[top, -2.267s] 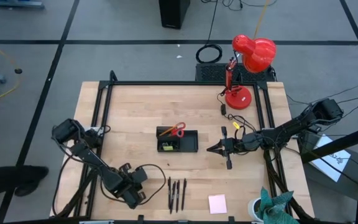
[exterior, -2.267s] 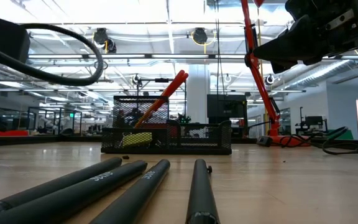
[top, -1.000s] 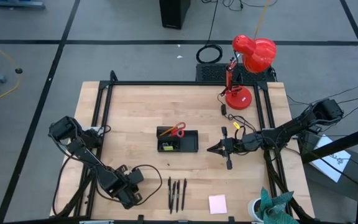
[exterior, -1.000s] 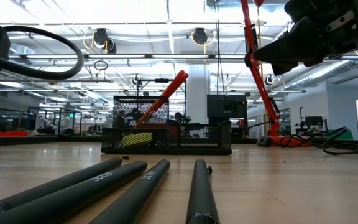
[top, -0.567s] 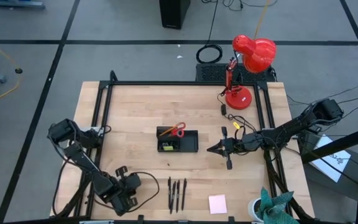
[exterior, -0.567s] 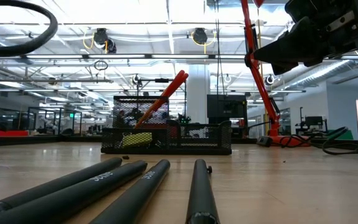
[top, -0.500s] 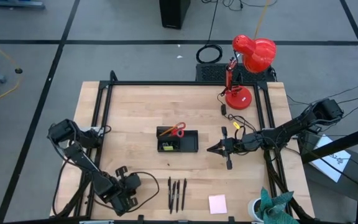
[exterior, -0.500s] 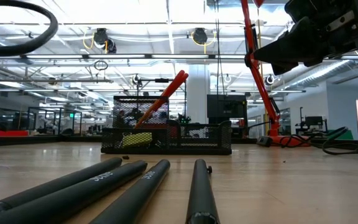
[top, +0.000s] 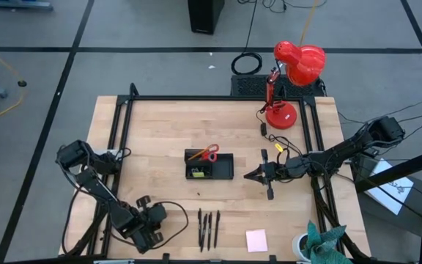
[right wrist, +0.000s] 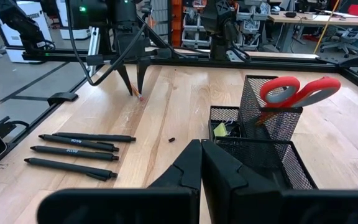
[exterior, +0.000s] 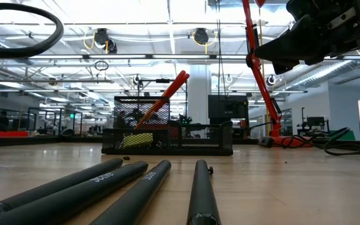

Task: Pick and place office supplies into organizer
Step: Put the orange pencil into the black desk organizer

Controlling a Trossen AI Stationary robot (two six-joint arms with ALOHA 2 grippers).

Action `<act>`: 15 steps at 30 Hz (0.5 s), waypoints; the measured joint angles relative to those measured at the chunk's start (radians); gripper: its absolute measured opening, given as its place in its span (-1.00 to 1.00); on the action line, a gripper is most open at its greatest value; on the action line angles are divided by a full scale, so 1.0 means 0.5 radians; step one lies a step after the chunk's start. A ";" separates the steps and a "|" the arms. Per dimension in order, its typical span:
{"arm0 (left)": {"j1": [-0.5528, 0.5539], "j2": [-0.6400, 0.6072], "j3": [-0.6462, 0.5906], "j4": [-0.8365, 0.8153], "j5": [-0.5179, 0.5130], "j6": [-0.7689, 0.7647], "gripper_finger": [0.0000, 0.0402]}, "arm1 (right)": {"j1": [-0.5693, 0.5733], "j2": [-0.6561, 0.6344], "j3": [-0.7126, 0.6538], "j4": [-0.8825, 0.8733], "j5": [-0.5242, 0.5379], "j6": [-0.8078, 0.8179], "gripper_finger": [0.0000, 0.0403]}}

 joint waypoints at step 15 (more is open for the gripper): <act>0.034 -0.001 0.000 0.035 0.032 0.071 -0.92 | 0.000 0.001 0.000 -0.003 0.000 0.000 -0.98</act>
